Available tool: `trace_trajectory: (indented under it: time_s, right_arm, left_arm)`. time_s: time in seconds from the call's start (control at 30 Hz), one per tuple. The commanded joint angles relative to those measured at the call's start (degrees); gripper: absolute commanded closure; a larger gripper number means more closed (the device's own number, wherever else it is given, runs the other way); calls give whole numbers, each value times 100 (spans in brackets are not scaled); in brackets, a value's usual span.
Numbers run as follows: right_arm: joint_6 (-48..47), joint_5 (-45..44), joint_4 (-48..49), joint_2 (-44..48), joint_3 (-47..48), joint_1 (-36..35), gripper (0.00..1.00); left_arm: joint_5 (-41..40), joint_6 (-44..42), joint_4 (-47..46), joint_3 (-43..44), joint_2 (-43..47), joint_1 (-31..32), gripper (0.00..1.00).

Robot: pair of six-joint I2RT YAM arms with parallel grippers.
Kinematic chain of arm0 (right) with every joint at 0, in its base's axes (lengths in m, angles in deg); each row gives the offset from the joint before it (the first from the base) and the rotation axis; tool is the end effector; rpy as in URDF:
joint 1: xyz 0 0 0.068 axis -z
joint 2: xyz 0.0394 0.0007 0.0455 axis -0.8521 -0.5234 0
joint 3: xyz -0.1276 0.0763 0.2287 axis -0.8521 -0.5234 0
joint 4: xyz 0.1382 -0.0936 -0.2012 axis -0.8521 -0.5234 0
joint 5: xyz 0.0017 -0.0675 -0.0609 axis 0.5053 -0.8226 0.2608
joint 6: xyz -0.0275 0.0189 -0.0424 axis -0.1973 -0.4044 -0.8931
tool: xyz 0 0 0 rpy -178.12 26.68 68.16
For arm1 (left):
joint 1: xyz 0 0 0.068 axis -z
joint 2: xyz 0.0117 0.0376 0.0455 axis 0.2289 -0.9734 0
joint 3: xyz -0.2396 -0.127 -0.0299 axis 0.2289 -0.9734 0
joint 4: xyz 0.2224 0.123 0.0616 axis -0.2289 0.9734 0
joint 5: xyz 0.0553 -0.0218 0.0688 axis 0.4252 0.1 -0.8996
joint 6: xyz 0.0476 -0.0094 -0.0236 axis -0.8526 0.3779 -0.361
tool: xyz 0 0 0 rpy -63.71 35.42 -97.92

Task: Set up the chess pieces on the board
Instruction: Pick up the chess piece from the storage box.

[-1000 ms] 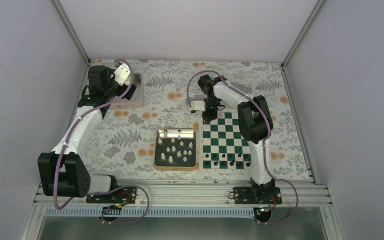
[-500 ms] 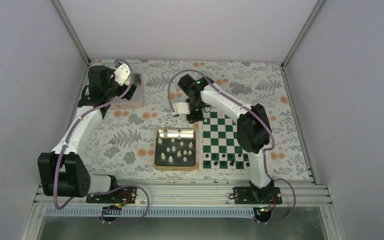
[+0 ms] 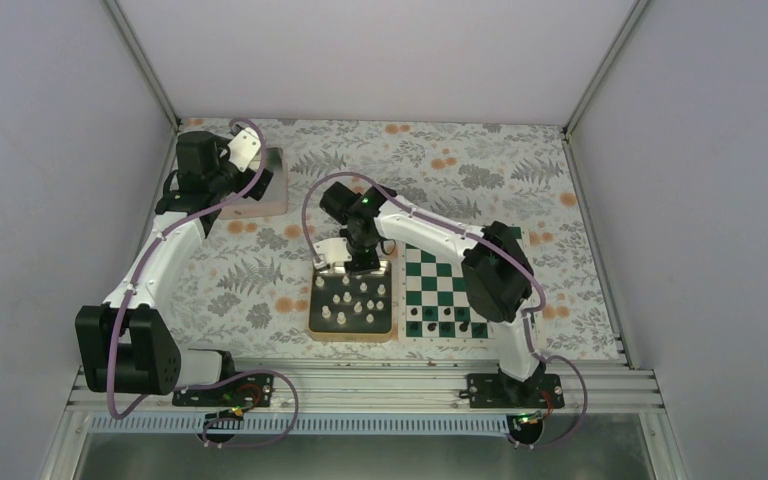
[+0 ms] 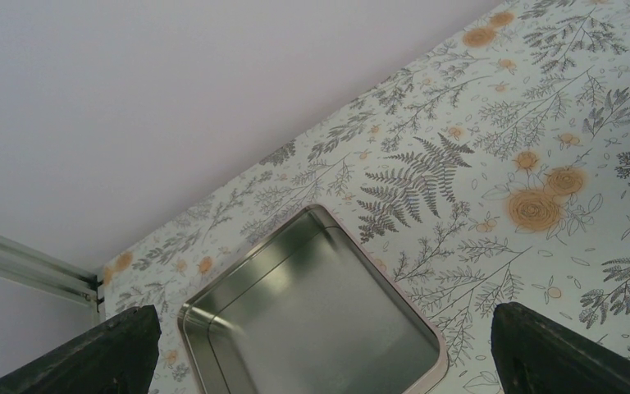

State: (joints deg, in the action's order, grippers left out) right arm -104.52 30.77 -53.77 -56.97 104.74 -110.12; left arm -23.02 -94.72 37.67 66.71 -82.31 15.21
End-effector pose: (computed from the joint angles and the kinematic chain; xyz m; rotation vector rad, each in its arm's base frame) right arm 0.2491 0.3237 0.2181 -2.3743 1.7883 0.2154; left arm 0.3038 -0.0173 0.3129 0.6418 1.9358 0.0821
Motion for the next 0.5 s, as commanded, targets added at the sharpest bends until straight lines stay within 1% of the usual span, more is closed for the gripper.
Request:
trace_trajectory:
  time_s: [0.0,0.23,0.47]
  right_arm:
    - [33,193,231,-262,75,-44,73]
    - [32,336,279,-491,105,-113,73]
    - [67,295,458,-572,126,-146,72]
  left_arm:
    - [124,-35,-54,-50,126,-28,0]
    - [141,-34,-67,-58,101,-28,0]
    - [176,-37,-54,-66,117,-30,0]
